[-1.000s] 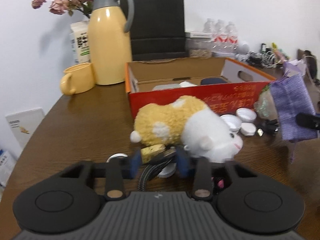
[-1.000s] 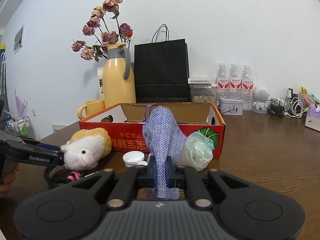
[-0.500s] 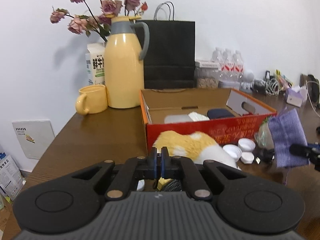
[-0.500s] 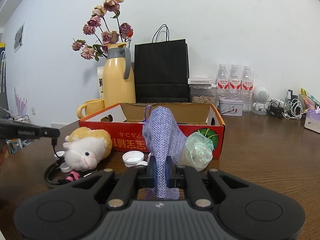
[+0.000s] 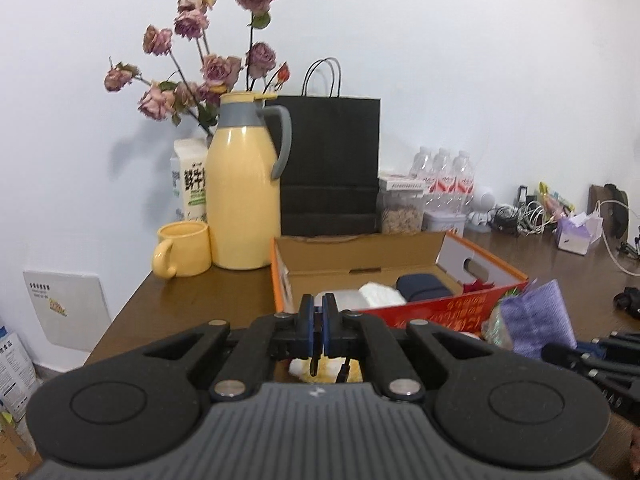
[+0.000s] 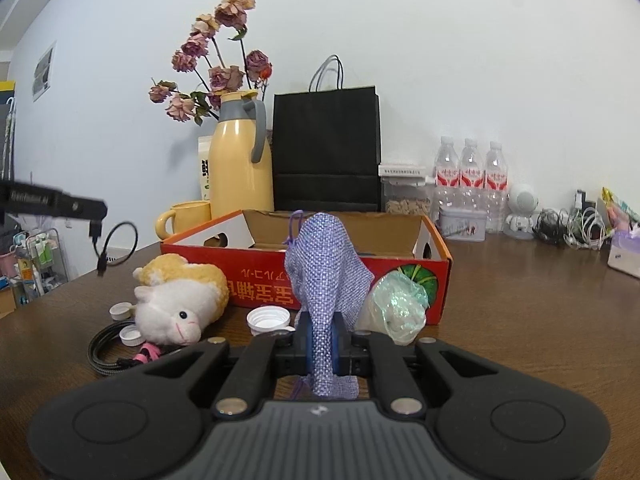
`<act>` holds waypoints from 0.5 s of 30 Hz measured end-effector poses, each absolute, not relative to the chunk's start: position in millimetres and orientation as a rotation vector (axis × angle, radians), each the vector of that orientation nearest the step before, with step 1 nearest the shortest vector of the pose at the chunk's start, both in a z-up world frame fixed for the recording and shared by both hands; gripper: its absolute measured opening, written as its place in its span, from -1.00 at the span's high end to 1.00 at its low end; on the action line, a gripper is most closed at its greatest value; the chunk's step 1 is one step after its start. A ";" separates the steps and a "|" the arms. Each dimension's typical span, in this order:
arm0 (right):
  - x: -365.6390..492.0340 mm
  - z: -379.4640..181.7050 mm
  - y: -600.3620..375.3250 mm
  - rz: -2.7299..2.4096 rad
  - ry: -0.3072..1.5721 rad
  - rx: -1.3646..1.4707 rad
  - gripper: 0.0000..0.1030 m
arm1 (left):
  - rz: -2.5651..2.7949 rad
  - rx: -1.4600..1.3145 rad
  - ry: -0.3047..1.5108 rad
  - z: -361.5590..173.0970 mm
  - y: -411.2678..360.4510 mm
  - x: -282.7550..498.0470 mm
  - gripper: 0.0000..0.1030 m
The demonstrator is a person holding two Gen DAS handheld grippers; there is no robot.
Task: Organize objects
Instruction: 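Carry the purple bag into the cardboard box and open the right tool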
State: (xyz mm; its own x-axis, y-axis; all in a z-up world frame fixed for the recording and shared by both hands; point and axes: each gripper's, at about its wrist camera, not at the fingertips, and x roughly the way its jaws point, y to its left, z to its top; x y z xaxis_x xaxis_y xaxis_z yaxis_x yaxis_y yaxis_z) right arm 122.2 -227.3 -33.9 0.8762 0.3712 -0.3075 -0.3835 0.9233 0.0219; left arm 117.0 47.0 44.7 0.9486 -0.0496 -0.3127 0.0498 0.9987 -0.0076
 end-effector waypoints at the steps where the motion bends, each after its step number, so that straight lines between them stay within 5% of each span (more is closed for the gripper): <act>1: 122.0 -33.4 -226.5 0.397 0.308 -0.045 0.85 | -0.056 0.000 0.314 46.6 45.0 118.7 0.91; 15: 173.3 25.4 -214.5 0.443 0.177 -0.003 0.85 | -0.121 -0.068 0.262 67.9 13.4 177.9 0.91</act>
